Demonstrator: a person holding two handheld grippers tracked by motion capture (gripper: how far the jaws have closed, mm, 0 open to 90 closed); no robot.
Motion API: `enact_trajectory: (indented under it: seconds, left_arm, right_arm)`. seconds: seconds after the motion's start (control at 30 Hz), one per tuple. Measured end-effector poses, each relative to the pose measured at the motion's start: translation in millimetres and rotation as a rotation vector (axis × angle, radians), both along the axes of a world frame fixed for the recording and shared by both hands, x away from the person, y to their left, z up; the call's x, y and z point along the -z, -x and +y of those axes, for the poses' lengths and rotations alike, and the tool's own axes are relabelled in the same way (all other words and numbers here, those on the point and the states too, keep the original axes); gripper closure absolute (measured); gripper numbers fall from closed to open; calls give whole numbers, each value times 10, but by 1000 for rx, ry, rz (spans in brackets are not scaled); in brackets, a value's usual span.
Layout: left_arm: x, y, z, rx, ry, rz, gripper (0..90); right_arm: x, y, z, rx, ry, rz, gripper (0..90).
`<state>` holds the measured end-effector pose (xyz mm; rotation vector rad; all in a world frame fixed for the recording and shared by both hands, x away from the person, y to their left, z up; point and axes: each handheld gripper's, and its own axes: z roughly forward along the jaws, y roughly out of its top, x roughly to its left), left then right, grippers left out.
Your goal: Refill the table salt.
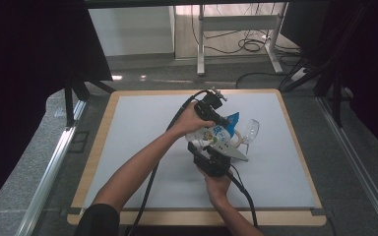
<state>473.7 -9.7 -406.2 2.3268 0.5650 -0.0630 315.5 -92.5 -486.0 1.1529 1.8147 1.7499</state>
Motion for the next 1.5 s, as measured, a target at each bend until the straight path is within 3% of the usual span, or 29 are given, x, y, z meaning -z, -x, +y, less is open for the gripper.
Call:
enact_trajectory:
  seconds: [1.5]
  left_arm:
    - [-36,11,10,-3,-2,-1,897]
  right_arm:
    - [-49,-3,10,-3,-8,-9,608]
